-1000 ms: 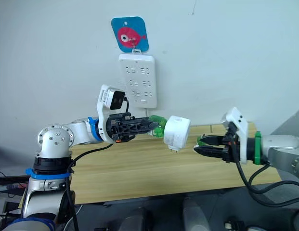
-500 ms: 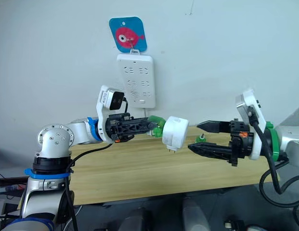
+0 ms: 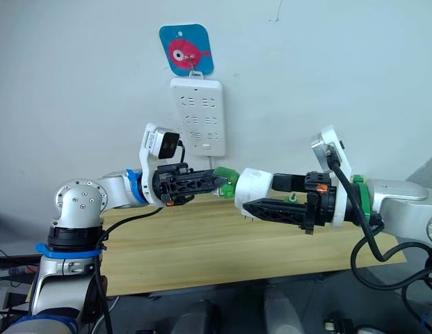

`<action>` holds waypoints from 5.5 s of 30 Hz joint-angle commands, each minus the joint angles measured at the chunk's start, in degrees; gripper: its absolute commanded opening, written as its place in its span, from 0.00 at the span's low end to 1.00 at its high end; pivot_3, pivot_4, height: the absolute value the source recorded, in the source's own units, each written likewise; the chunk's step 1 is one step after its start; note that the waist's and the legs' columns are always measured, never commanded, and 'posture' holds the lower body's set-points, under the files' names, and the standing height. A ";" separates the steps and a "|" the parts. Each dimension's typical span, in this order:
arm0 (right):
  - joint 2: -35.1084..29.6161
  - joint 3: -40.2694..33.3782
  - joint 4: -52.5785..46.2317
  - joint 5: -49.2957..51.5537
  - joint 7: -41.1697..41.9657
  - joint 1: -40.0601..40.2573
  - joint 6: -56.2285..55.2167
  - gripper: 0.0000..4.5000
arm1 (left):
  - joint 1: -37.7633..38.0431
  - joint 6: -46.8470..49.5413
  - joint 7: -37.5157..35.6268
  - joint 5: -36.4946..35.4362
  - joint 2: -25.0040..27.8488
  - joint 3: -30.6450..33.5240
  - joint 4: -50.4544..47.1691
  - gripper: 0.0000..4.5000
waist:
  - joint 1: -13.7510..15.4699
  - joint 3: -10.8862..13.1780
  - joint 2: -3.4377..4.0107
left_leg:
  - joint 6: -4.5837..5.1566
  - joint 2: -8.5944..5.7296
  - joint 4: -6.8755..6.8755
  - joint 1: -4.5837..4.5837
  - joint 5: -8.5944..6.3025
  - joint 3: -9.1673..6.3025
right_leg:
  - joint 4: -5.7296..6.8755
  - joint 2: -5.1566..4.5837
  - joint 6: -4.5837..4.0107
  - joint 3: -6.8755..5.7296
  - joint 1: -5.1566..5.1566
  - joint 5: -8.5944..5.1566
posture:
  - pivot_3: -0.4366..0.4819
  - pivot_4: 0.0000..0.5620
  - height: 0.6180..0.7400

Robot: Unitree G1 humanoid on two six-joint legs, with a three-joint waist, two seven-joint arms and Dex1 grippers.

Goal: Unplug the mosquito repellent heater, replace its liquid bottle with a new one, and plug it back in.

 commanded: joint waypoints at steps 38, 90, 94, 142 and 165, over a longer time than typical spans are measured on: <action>-2.19 0.95 5.18 -3.98 13.86 -6.27 7.25 0.67 | -1.58 -2.73 -12.91 7.41 6.13 -6.95 -5.63 1.00 | 0.11 -0.01 0.01 | 0.02 0.00 0.00 -0.03 -0.01 0.00 | -0.02 -0.01 0.00 -0.02 -0.02 0.00 | 0.28 0.24 0.92; 0.48 3.00 -0.77 -34.08 19.50 8.08 -1.73 0.39 | -2.13 2.99 -8.81 2.32 2.18 -2.50 -0.66 0.49 | -0.20 -0.10 0.02 | 0.00 0.04 -0.01 0.00 0.00 -0.01 | 0.01 0.06 0.01 0.00 -0.03 -0.01 | 0.26 0.24 0.92; 4.07 5.39 -0.89 -33.83 21.93 5.05 -0.91 0.06 | -2.60 3.80 -8.14 1.85 1.73 -2.22 -0.44 0.49 | -0.33 -0.10 0.02 | -0.02 0.02 -0.01 0.00 0.01 -0.05 | 0.00 0.02 0.00 -0.03 -0.02 0.00 | 0.27 0.24 0.92; 4.41 3.61 -2.18 9.34 0.21 0.55 0.51 0.00 | 2.27 -6.61 -11.23 10.39 3.16 -7.45 -1.95 0.49 | -0.22 -0.11 0.02 | 0.01 0.00 0.00 -0.02 -0.01 -0.06 | -0.01 -0.08 0.00 -0.05 -0.01 0.00 | 0.27 0.25 0.92; -3.65 2.53 -2.10 -8.67 9.25 8.33 3.94 0.12 | 0.85 -7.86 -8.57 10.29 1.41 -5.84 -2.59 0.49 | 0.05 -0.12 0.01 | 0.02 0.00 -0.01 -0.03 -0.01 -0.09 | -0.03 0.02 0.01 -0.08 0.00 -0.01 | 0.27 0.24 0.92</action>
